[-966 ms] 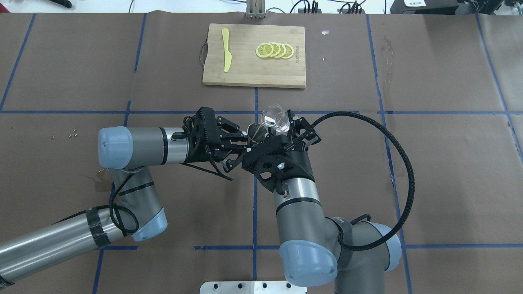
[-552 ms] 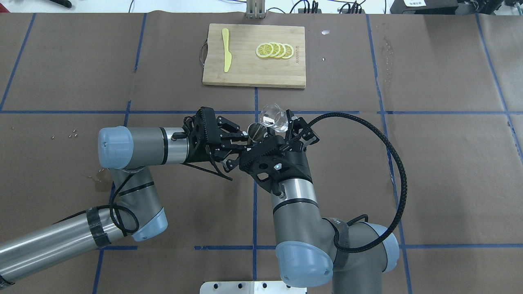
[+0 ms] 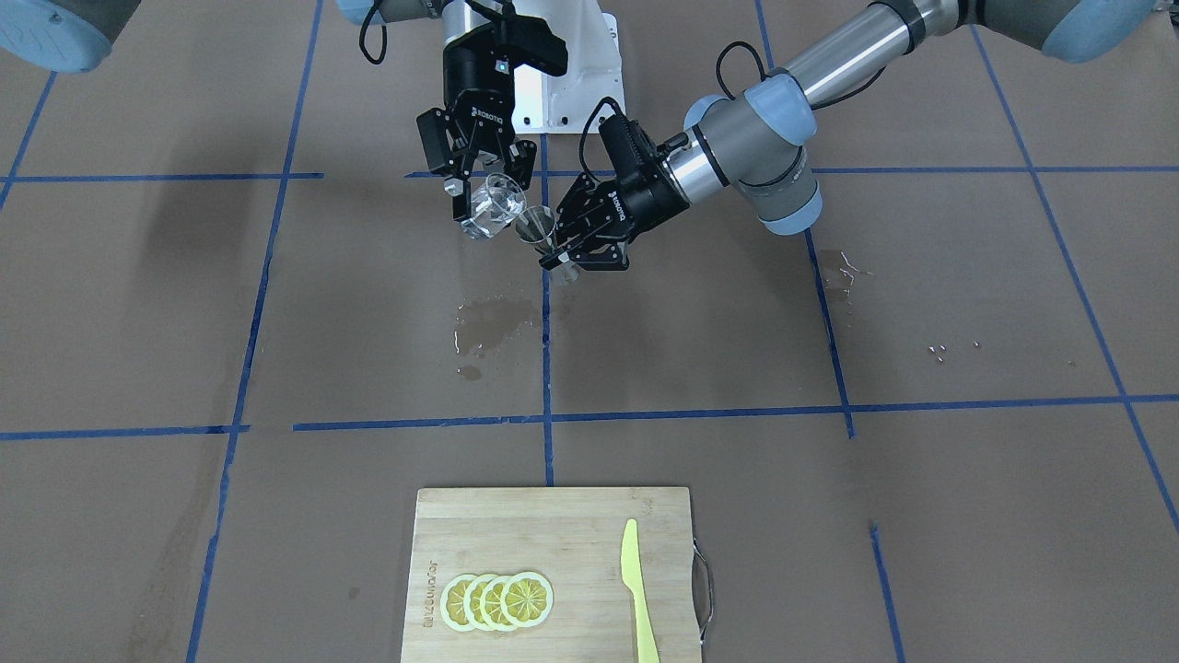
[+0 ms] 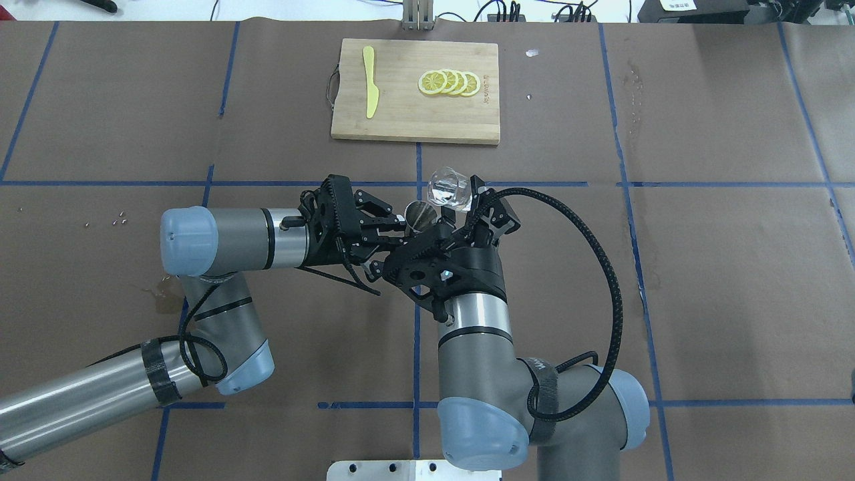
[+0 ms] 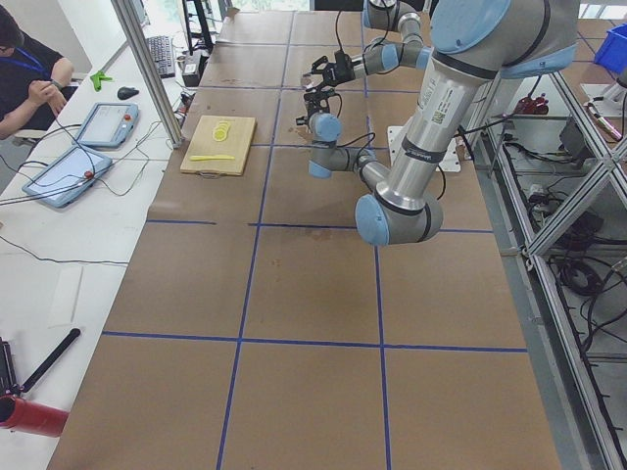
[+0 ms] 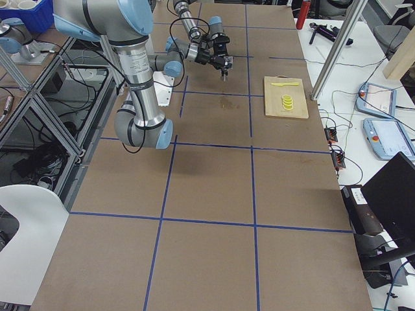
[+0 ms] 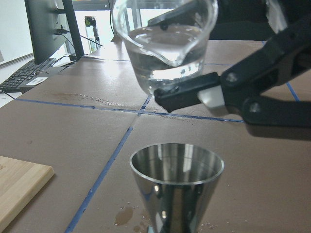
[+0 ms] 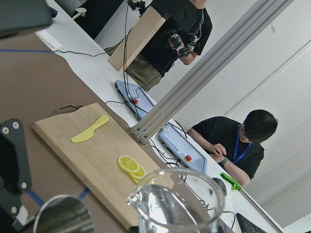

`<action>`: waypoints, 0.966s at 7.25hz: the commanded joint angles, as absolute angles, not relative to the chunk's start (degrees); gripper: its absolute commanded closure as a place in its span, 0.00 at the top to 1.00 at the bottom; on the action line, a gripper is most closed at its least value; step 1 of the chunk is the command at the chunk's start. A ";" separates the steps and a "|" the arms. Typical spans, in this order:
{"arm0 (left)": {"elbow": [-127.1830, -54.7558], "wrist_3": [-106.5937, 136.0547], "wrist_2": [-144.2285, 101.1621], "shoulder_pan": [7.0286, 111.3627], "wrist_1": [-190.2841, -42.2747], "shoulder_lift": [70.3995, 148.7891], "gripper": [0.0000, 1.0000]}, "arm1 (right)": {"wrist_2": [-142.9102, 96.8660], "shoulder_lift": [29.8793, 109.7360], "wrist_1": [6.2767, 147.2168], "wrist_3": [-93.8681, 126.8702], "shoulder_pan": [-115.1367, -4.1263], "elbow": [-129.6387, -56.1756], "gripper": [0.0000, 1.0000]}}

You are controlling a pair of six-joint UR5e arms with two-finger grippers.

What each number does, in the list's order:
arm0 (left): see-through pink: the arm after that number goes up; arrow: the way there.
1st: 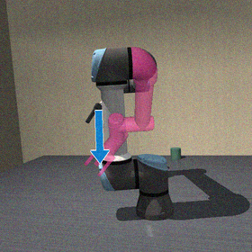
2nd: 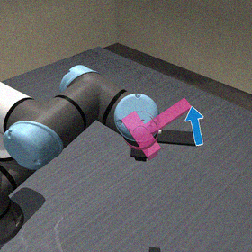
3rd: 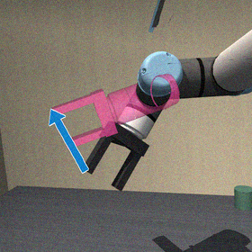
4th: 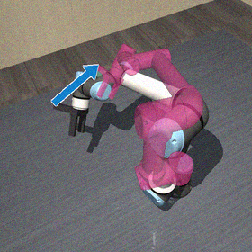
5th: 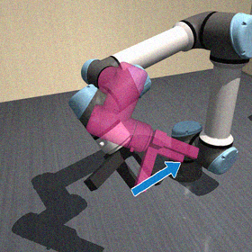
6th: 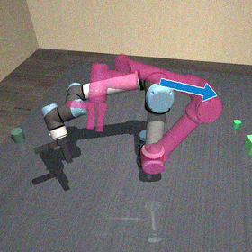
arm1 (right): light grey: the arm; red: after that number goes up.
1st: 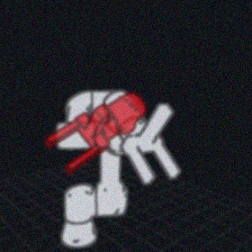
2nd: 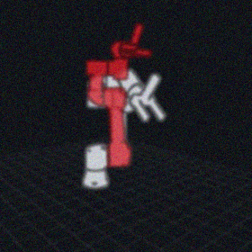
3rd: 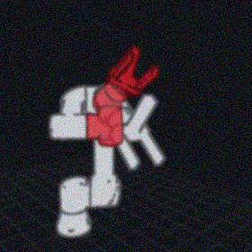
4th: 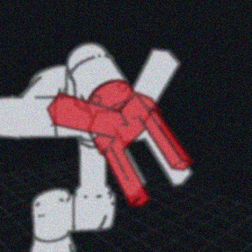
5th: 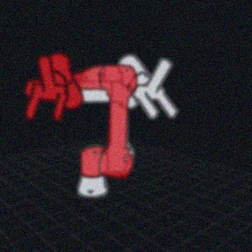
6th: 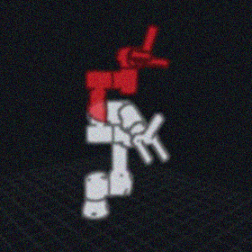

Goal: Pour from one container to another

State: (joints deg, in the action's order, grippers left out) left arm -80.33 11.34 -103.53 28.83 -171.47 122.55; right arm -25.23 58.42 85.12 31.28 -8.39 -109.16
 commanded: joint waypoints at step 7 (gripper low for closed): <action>-80.33 11.34 -103.54 28.83 -171.47 122.52 0.00 | -21.71 58.36 88.68 19.35 -7.29 -109.07 0.00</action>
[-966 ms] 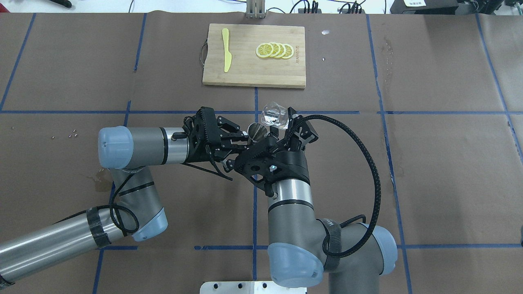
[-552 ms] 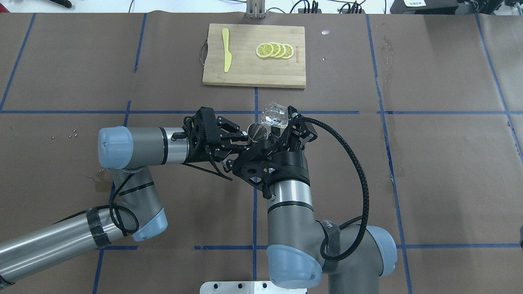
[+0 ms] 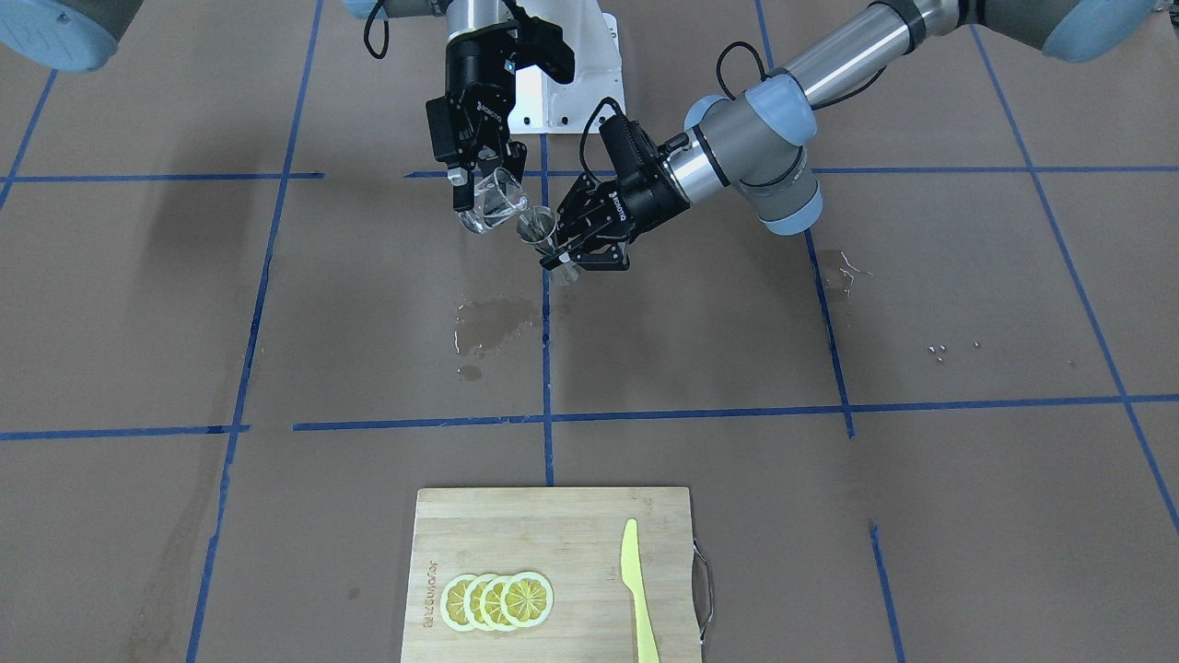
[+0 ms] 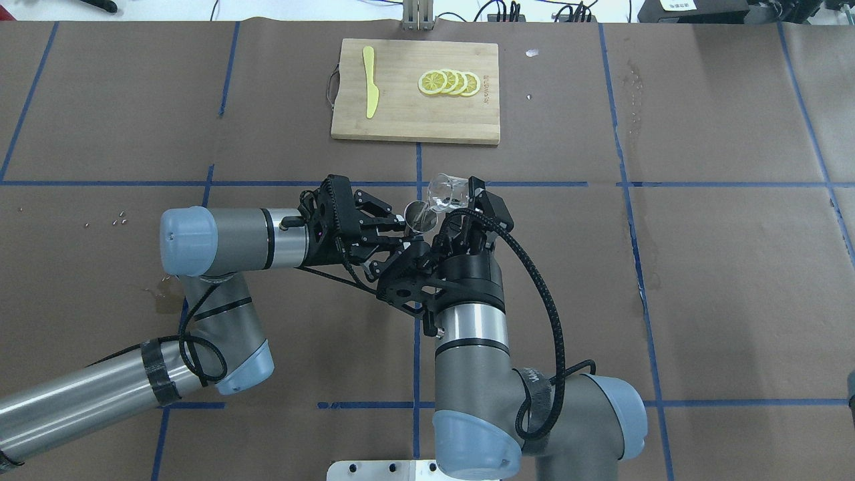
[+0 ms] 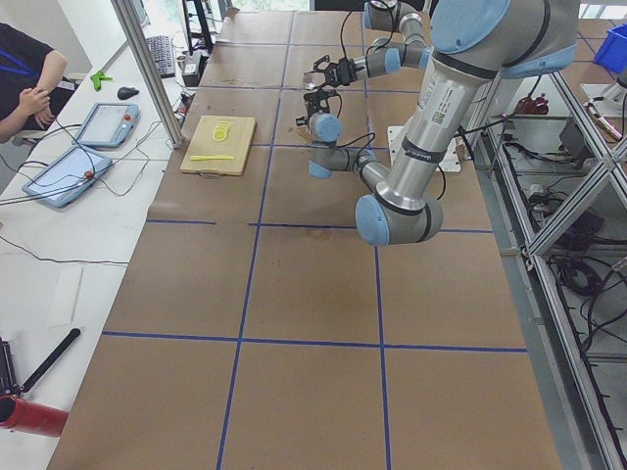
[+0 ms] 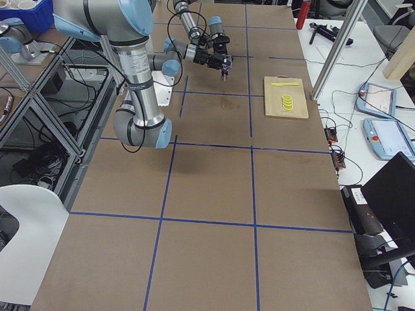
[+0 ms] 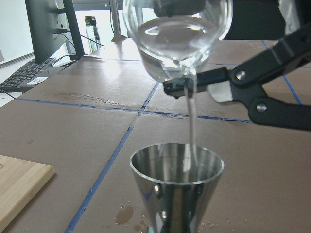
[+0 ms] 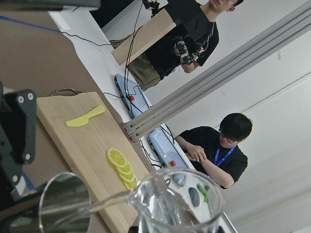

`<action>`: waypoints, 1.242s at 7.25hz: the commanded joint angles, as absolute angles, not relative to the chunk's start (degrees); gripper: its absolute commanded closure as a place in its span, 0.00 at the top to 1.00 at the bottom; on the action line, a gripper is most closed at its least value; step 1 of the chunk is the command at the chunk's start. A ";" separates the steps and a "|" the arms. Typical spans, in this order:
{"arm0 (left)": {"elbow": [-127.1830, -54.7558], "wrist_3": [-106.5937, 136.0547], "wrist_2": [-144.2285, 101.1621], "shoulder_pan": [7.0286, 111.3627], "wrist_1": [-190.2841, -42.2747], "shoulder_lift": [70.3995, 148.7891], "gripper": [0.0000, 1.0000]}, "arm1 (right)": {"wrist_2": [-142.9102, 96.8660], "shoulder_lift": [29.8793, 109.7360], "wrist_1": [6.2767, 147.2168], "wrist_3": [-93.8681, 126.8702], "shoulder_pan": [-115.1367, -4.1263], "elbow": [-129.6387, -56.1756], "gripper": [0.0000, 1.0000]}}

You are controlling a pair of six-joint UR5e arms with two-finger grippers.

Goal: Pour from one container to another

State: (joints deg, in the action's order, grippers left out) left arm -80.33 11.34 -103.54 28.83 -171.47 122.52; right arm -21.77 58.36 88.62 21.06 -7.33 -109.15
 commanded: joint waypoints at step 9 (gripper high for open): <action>-80.51 11.25 -103.54 28.83 -171.47 122.52 0.00 | -19.86 58.27 91.32 14.33 -7.21 -108.90 0.00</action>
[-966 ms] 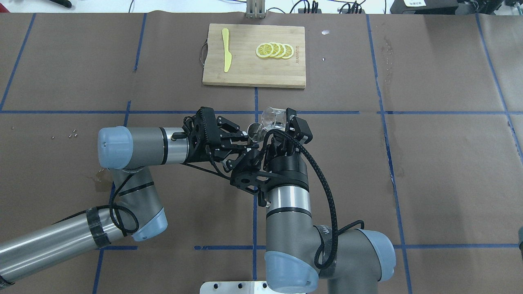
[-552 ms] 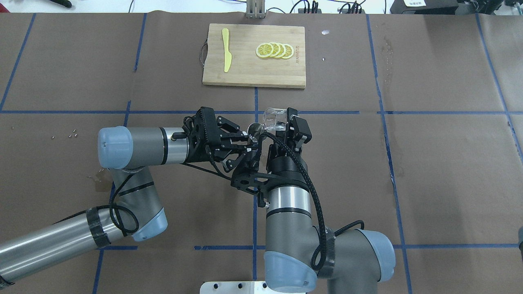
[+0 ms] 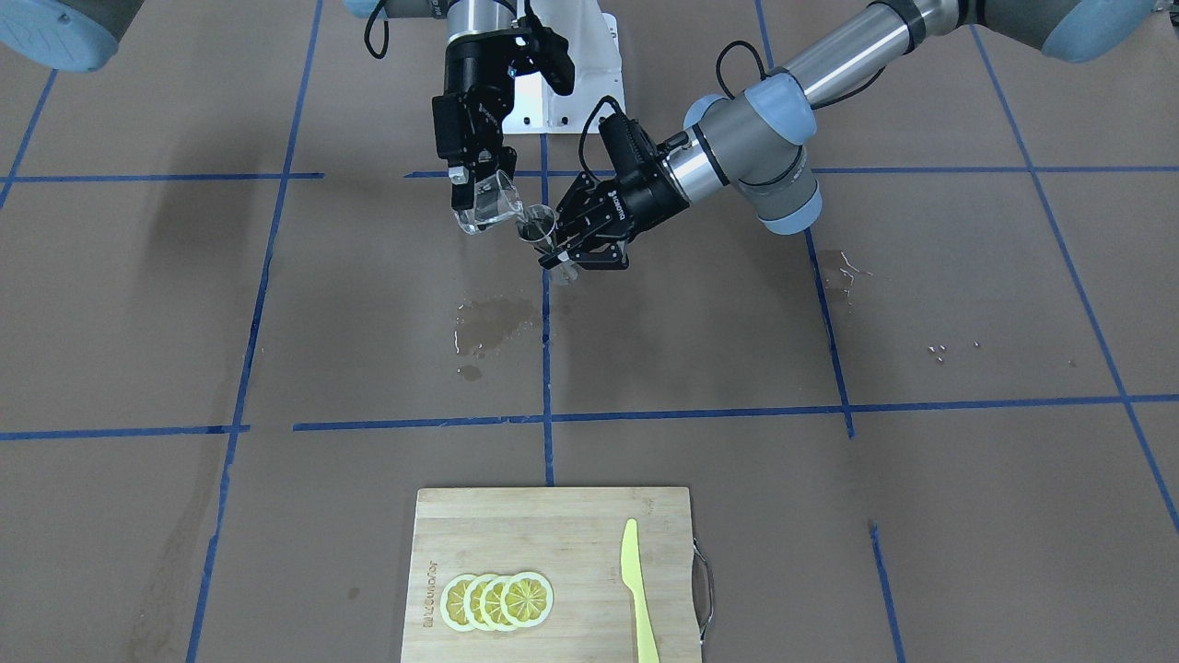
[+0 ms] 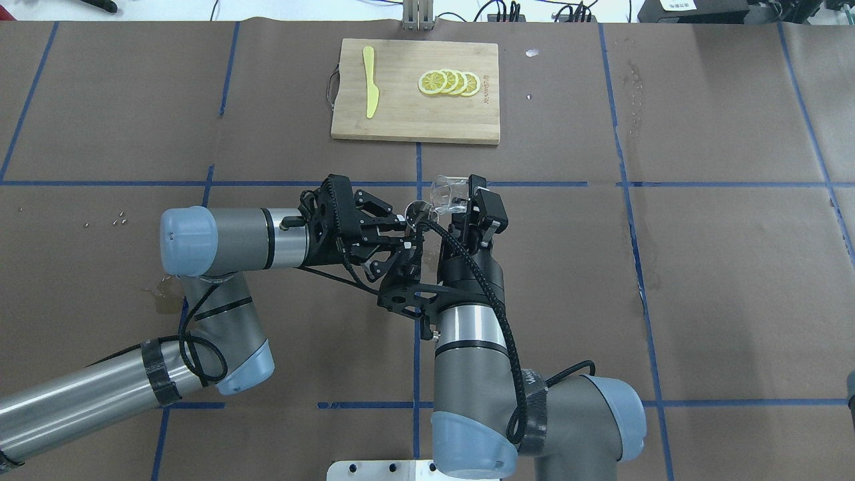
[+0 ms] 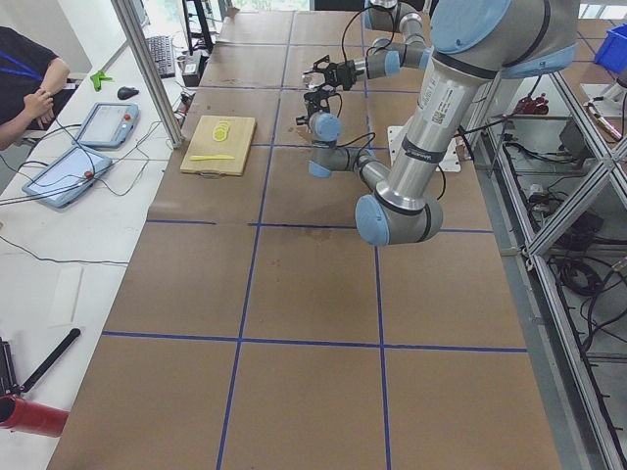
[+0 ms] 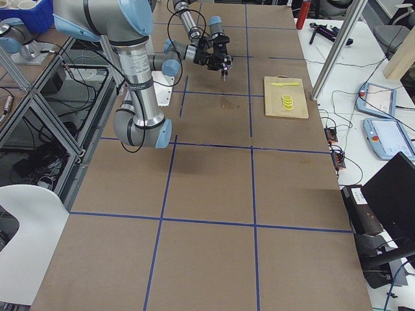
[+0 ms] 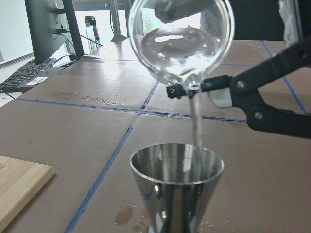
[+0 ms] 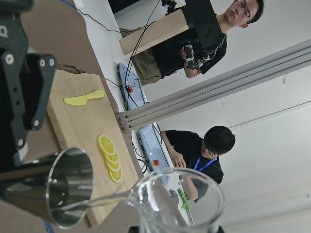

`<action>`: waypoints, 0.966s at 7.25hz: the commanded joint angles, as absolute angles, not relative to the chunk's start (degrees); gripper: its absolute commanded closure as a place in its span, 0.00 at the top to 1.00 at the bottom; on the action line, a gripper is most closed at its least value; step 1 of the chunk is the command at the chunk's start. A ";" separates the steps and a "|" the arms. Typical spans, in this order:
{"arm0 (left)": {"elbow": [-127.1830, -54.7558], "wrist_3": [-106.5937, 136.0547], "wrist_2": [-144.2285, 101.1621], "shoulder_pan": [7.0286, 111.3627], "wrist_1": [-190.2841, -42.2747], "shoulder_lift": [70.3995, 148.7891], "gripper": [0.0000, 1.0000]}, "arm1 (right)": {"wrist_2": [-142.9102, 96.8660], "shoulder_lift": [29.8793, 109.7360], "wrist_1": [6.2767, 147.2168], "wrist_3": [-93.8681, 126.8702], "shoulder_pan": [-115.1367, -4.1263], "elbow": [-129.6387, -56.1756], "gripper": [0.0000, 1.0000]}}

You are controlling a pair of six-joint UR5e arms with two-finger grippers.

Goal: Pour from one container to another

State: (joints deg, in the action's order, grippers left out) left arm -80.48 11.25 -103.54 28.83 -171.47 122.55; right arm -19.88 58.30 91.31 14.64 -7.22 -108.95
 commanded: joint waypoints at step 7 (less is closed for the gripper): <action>-80.51 11.25 -103.54 28.83 -171.47 122.52 0.00 | -19.95 57.39 91.14 14.33 -7.21 -109.07 0.00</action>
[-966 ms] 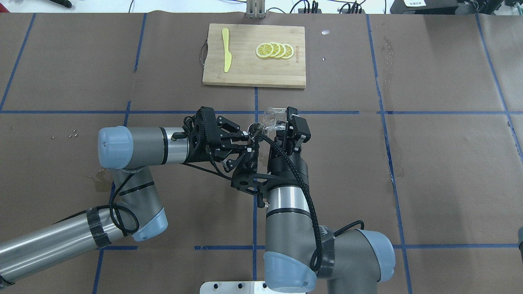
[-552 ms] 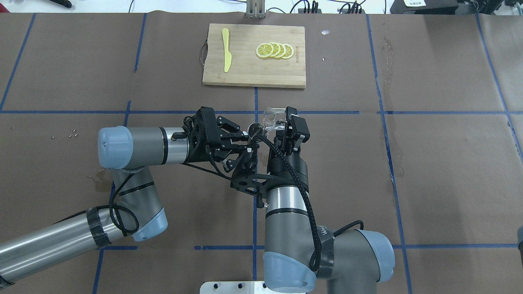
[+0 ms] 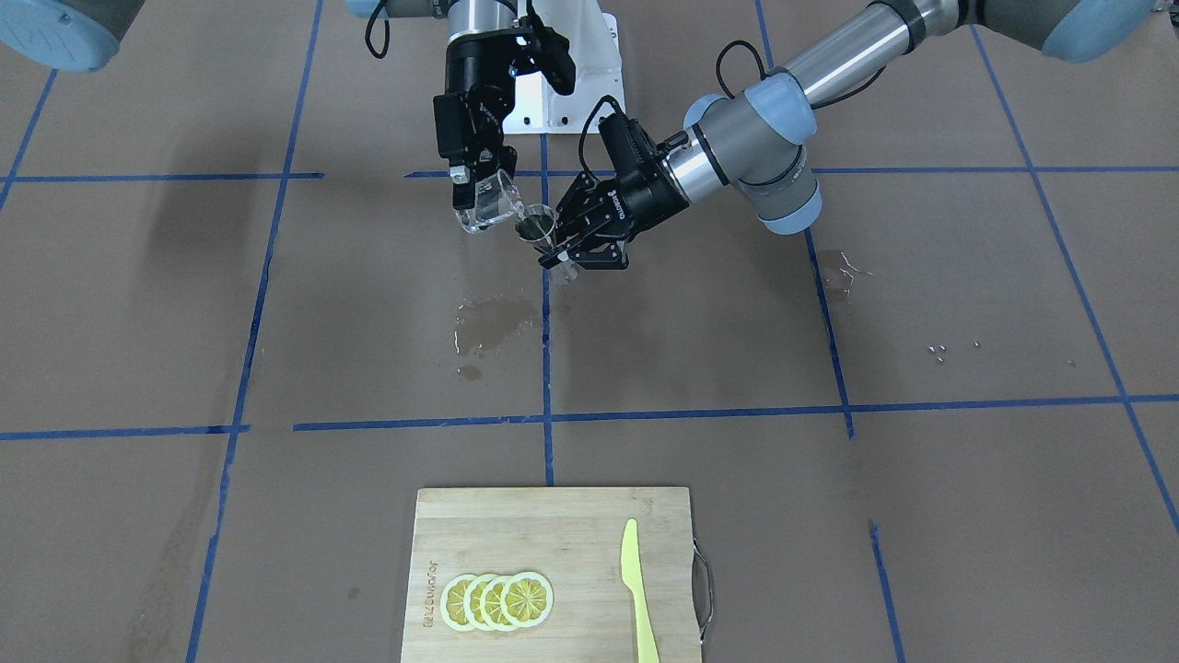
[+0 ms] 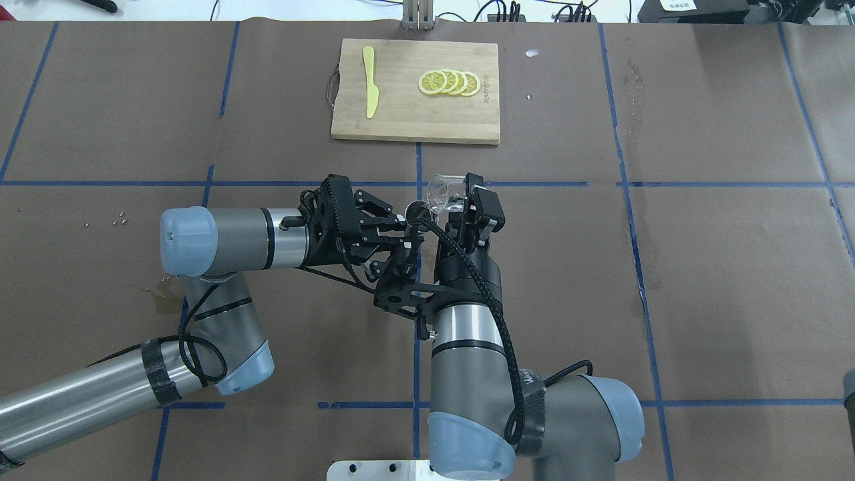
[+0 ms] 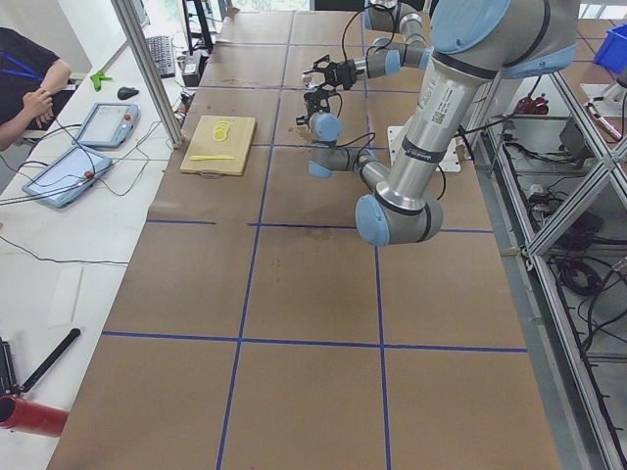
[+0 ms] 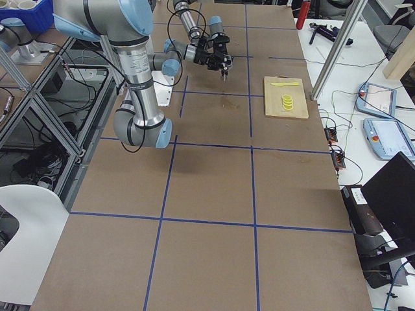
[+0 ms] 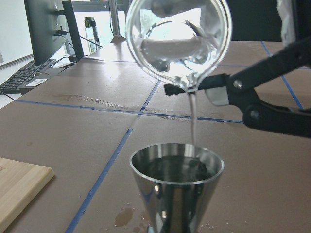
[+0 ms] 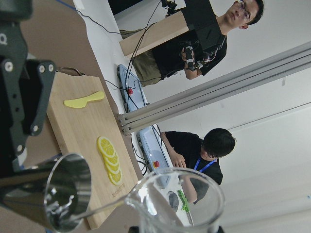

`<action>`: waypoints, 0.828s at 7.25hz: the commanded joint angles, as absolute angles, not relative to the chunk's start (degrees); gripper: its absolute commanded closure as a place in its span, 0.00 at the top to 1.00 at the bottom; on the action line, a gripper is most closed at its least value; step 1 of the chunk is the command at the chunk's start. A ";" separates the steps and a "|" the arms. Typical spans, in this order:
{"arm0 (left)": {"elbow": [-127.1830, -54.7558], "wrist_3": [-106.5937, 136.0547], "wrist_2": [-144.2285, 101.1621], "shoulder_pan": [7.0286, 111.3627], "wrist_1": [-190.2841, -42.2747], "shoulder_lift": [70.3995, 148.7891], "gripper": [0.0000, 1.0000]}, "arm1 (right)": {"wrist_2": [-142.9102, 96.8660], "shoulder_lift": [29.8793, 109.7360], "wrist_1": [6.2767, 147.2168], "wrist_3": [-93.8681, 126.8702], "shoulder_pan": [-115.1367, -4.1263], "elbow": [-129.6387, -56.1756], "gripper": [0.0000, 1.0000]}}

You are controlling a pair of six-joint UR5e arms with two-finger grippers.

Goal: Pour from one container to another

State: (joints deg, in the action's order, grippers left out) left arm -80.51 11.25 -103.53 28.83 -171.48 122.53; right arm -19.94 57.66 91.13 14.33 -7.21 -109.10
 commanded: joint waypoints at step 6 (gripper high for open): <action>-80.68 11.34 -103.54 28.92 -171.56 122.34 0.00 | -23.37 57.30 82.74 15.29 -7.91 -111.01 0.00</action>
